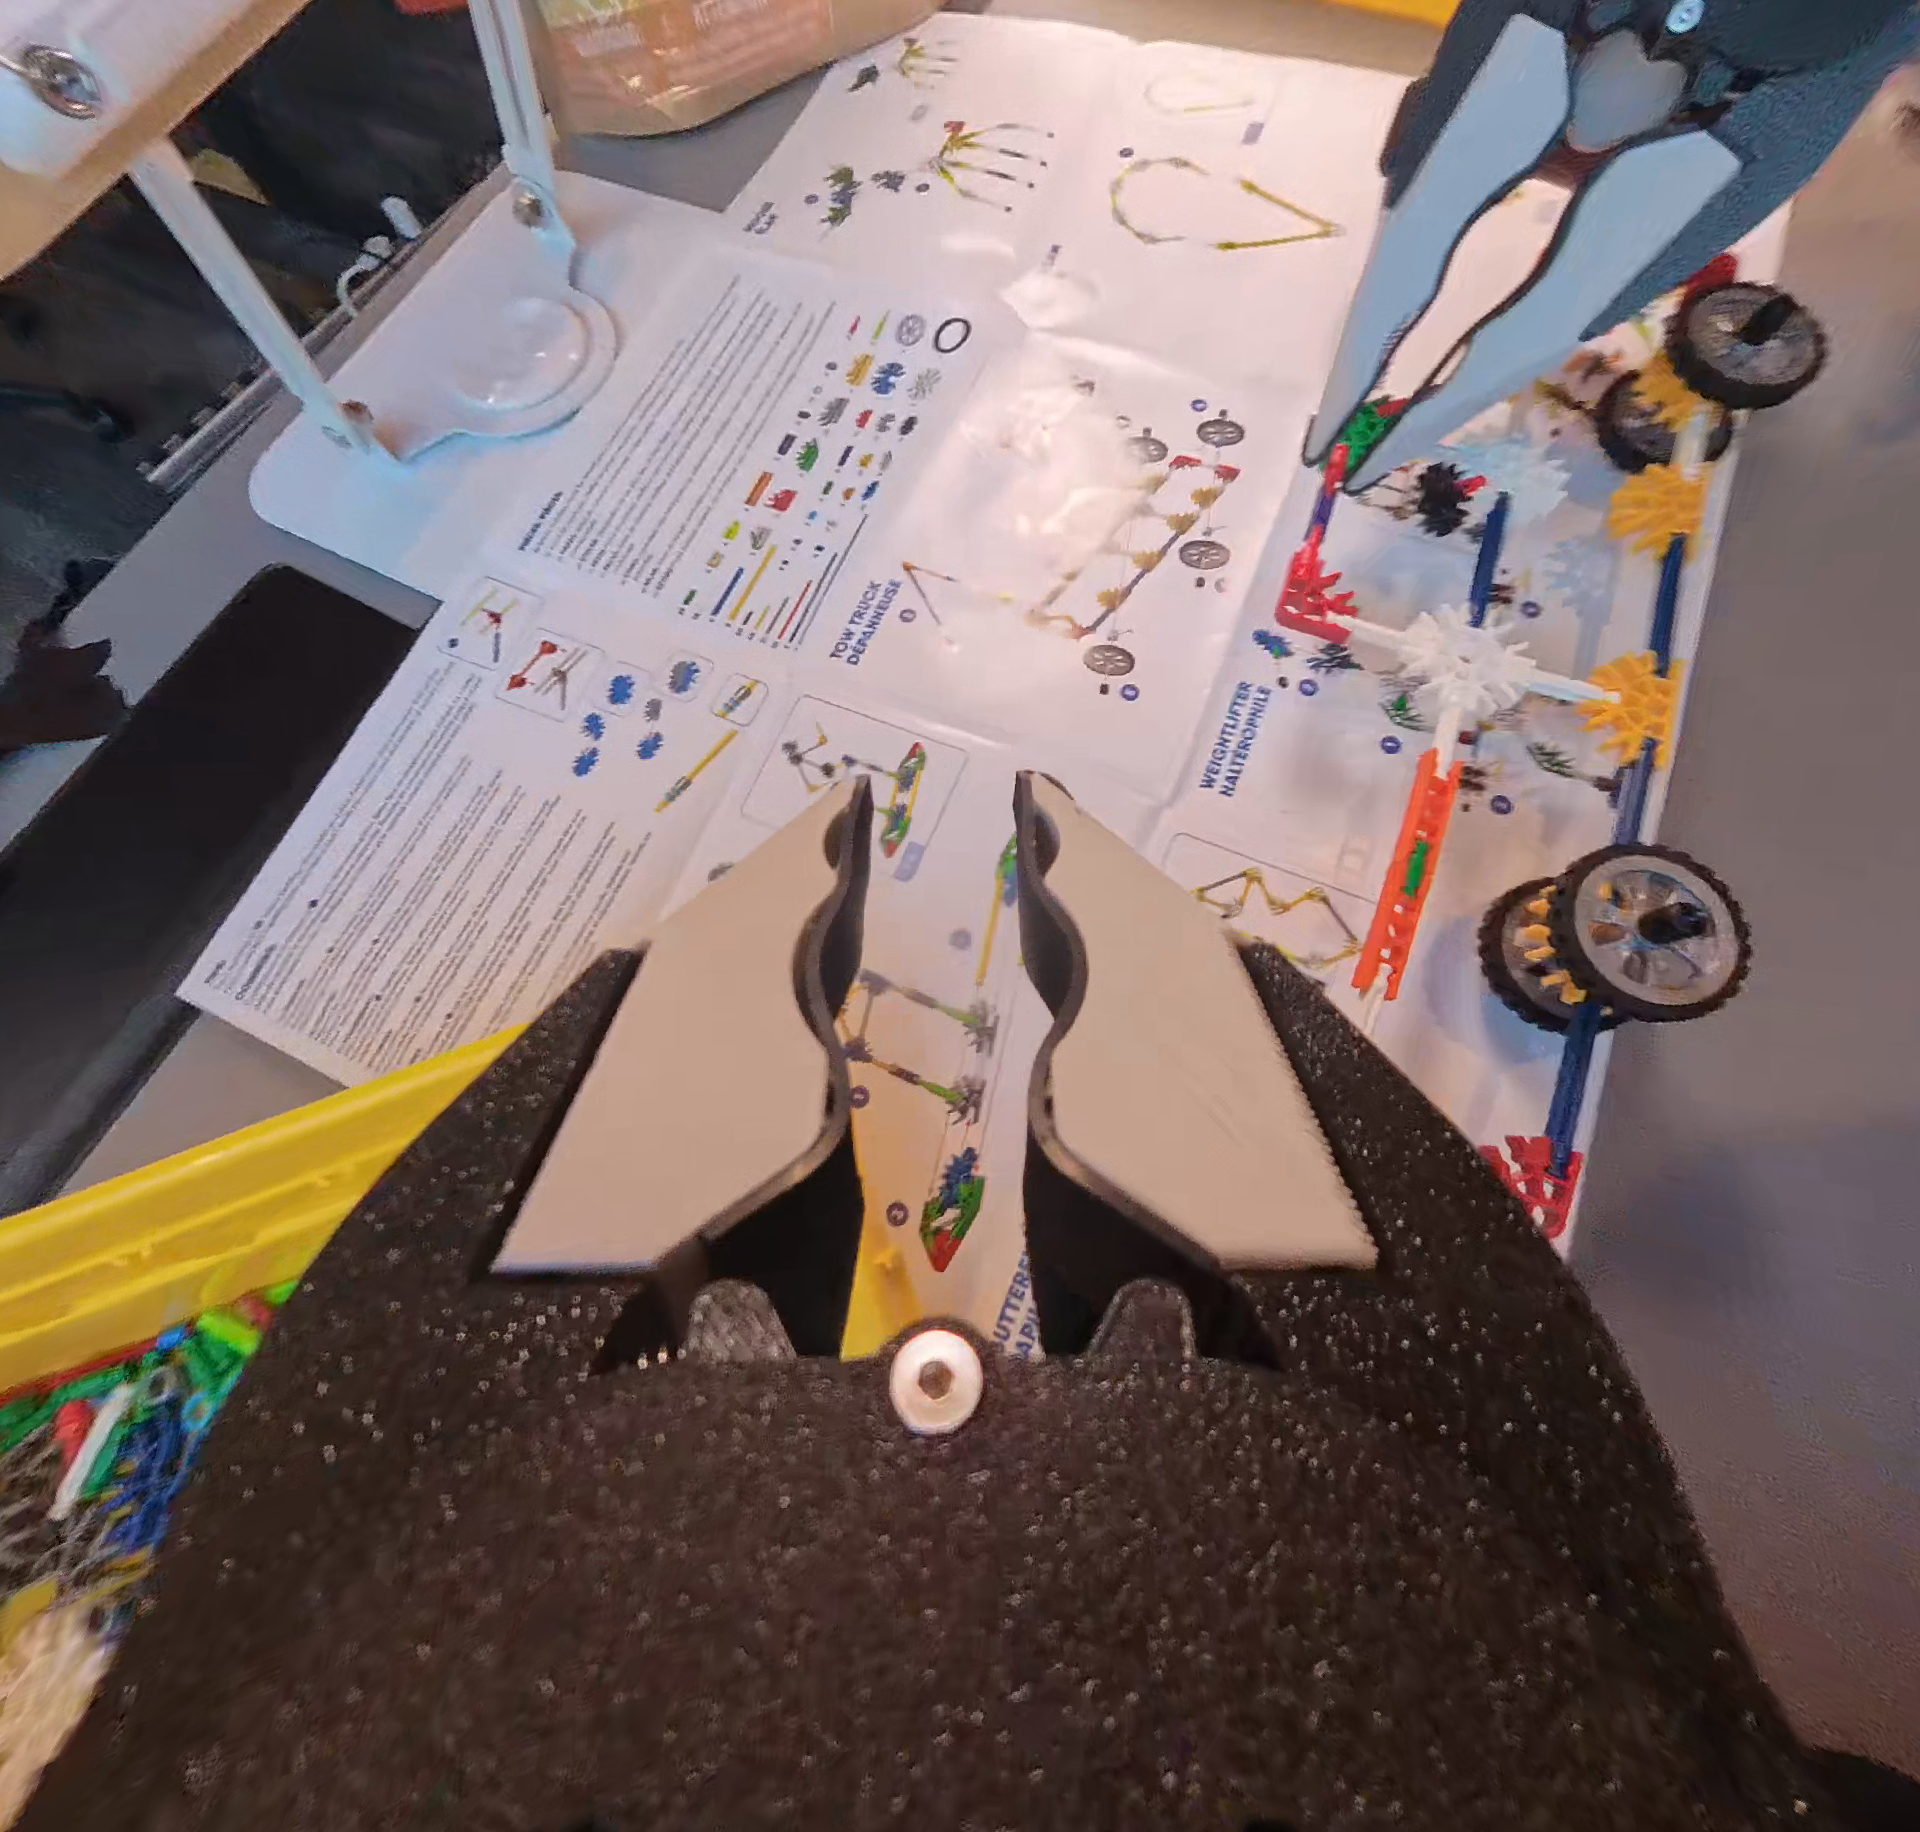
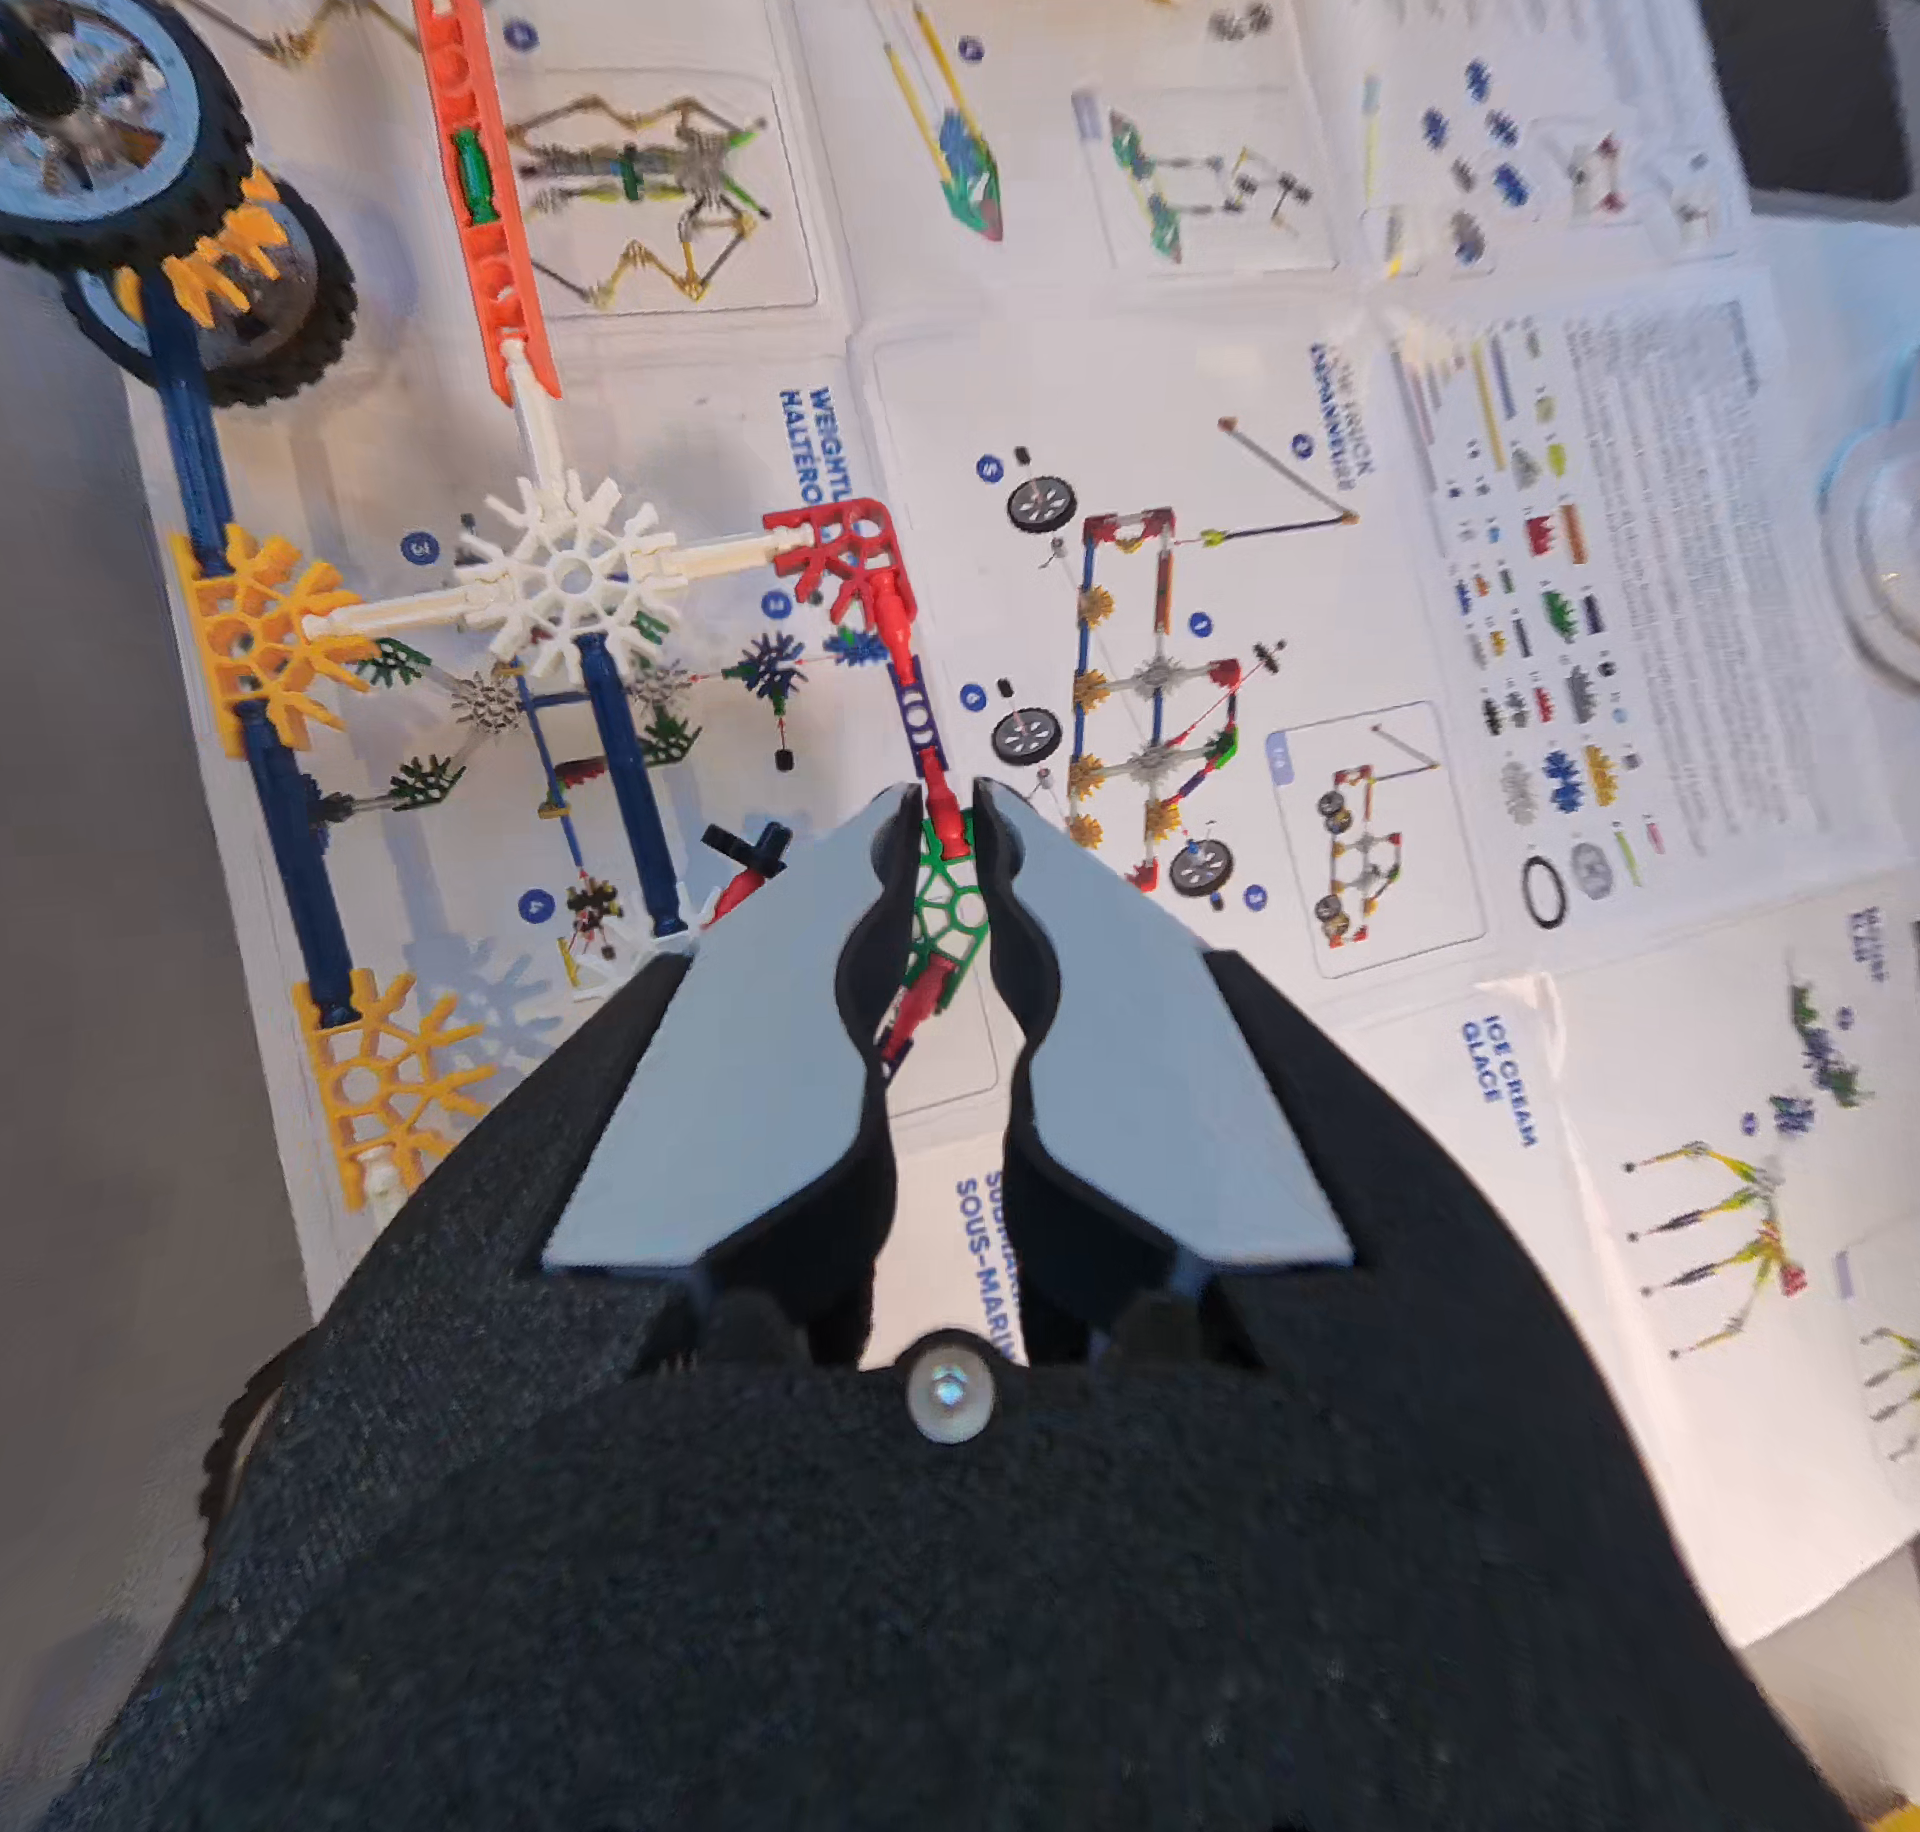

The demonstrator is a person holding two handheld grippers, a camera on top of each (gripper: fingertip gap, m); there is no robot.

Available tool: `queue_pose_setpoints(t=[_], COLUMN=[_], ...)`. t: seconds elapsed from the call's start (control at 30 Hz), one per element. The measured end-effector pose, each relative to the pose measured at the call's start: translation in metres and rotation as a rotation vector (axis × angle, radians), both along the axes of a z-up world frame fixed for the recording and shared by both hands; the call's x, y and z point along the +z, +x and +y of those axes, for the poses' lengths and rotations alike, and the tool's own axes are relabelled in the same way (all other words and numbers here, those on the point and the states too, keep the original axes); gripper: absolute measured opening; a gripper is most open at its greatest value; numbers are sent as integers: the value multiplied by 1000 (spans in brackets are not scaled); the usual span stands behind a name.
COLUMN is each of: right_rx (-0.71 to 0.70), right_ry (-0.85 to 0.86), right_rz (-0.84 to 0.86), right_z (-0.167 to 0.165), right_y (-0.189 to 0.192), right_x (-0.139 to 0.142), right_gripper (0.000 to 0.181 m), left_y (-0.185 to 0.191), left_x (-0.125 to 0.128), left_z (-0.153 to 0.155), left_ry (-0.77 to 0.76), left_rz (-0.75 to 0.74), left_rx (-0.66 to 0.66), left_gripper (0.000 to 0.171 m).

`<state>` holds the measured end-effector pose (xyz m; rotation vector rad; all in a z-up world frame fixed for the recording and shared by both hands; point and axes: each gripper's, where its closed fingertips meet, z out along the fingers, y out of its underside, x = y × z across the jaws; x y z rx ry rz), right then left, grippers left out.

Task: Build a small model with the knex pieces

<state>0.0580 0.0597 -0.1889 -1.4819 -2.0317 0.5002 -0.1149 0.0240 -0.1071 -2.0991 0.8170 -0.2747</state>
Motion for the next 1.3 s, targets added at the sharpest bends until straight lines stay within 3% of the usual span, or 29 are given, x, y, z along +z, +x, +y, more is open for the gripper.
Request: queue_pose_setpoints(t=[0.17,0.3,0.43,0.5,0.6,0.8,1.03,1.17,1.3], right_rx=[67,90,122,146,166,148,165,128,81], right_ry=[25,30,7,-14,-63,-169,-329,-300,-160], right_rz=[207,242,272,302,296,300,286,285,287], right_z=[-9,-14,-23,-30,-38,-37,-46,-38,-25], right_y=[-7,-6,-7,-7,-4,6,8,7,9], right_x=[46,54,63,70,73,78,71,70,77], right_gripper=[5,5,4,0,0,27,14,14,17], left_y=[53,106,142,152,154,155,158,153,145], left_x=[-8,-23,-34,-35,-30,-22,-17,-19,-25], left_z=[-14,-28,-23,-24,-29,-39,-42,-36,-29], left_ry=[-81,-171,-217,-247,-227,-187,-190,-209,-237], left_rz=[-168,-274,-368,-418,-419,-389,-413,-443,-450], left_rx=[-203,-364,-370,-382,-420,-485,-509,-471,-424], left_gripper=[29,32,30,13,11,10,8,8,9])
